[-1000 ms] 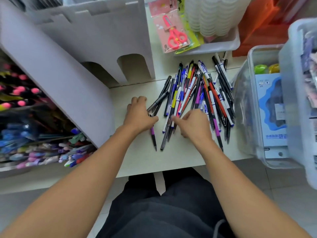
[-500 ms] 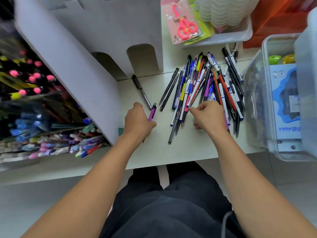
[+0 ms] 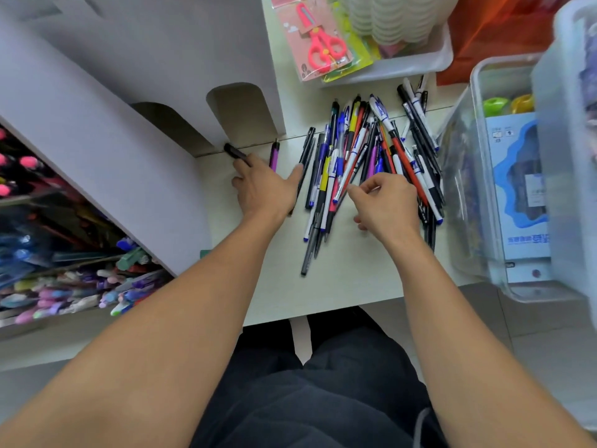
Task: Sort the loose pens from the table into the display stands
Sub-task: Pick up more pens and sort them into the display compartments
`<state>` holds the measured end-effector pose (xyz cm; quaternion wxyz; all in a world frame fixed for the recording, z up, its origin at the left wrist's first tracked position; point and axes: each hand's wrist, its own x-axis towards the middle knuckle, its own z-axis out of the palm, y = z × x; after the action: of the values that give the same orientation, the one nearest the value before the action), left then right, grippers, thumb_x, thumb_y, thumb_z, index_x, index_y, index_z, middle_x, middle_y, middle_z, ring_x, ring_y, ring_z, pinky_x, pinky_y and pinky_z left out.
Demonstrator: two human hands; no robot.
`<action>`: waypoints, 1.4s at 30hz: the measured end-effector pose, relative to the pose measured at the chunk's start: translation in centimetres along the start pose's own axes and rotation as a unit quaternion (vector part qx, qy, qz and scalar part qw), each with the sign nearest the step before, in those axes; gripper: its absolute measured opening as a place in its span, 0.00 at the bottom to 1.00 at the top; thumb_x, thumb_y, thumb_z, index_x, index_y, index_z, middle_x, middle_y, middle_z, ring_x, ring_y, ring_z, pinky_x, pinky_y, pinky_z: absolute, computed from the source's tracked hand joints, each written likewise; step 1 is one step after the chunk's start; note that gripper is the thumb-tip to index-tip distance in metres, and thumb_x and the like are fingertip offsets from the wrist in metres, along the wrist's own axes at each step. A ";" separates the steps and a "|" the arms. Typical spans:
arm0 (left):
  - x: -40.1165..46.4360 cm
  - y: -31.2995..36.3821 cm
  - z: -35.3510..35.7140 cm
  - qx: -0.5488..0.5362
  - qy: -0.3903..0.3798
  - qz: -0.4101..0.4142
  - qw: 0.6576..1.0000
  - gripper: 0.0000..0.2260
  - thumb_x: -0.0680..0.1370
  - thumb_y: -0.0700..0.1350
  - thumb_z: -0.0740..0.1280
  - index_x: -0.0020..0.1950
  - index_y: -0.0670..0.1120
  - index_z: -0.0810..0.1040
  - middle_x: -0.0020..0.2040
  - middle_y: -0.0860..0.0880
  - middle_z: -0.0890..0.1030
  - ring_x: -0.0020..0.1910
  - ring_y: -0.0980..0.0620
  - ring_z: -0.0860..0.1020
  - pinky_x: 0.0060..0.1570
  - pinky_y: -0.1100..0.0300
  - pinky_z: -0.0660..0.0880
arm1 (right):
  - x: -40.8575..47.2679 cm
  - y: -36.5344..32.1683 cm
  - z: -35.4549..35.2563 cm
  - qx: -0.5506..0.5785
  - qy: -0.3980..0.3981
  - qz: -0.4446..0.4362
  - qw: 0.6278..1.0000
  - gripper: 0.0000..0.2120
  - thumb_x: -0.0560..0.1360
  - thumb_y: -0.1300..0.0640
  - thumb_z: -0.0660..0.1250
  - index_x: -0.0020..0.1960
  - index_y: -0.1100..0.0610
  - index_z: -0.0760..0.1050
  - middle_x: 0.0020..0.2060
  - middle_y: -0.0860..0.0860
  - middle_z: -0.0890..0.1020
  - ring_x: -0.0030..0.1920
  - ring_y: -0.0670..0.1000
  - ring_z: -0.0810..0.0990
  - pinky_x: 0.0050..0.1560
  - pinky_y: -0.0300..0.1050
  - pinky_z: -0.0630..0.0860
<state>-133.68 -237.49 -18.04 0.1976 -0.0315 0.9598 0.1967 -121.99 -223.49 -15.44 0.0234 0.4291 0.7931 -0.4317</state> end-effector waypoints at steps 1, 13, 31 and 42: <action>-0.1 0.3 0.3 0.009 -0.002 0.007 1.000 0.38 0.73 0.67 0.69 0.70 0.41 0.68 0.71 0.41 0.65 0.66 0.37 0.69 0.62 0.47 0.71 | 0.1 0.3 0.0 -0.002 -0.004 0.003 1.000 0.10 0.75 0.48 0.72 0.38 0.52 0.78 0.34 0.50 0.83 0.34 0.54 0.85 0.40 0.55 0.84; -1.8 2.8 0.7 0.039 -0.068 0.083 0.993 0.47 0.67 0.61 0.78 0.75 0.43 0.59 0.72 0.44 0.67 0.69 0.41 0.68 0.65 0.49 0.71 | 1.3 1.2 -0.6 0.026 -0.005 0.001 1.000 0.09 0.74 0.48 0.71 0.39 0.52 0.78 0.33 0.51 0.83 0.32 0.53 0.85 0.39 0.55 0.84; -0.5 3.0 -1.2 -0.003 -0.111 0.003 0.994 0.04 0.74 0.41 0.68 0.47 0.43 0.76 0.42 0.45 0.78 0.37 0.46 0.77 0.31 0.61 0.69 | -0.6 0.5 -0.7 0.016 -0.078 -0.053 0.995 0.08 0.73 0.50 0.75 0.41 0.54 0.80 0.33 0.50 0.83 0.35 0.52 0.84 0.40 0.54 0.84; -4.4 -4.0 -4.1 -0.239 -0.182 -0.104 0.948 0.05 0.71 0.35 0.68 0.39 0.43 0.73 0.30 0.44 0.74 0.28 0.47 0.71 0.29 0.60 0.71 | -2.2 -2.2 6.0 -0.234 -0.062 -0.056 0.969 0.11 0.76 0.62 0.68 0.38 0.60 0.70 0.32 0.54 0.72 0.37 0.59 0.79 0.34 0.43 0.69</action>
<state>-130.59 -242.83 -14.26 0.3752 -0.1408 0.8237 0.4011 -124.09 -229.75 -16.86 0.1481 0.3388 0.8917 -0.2611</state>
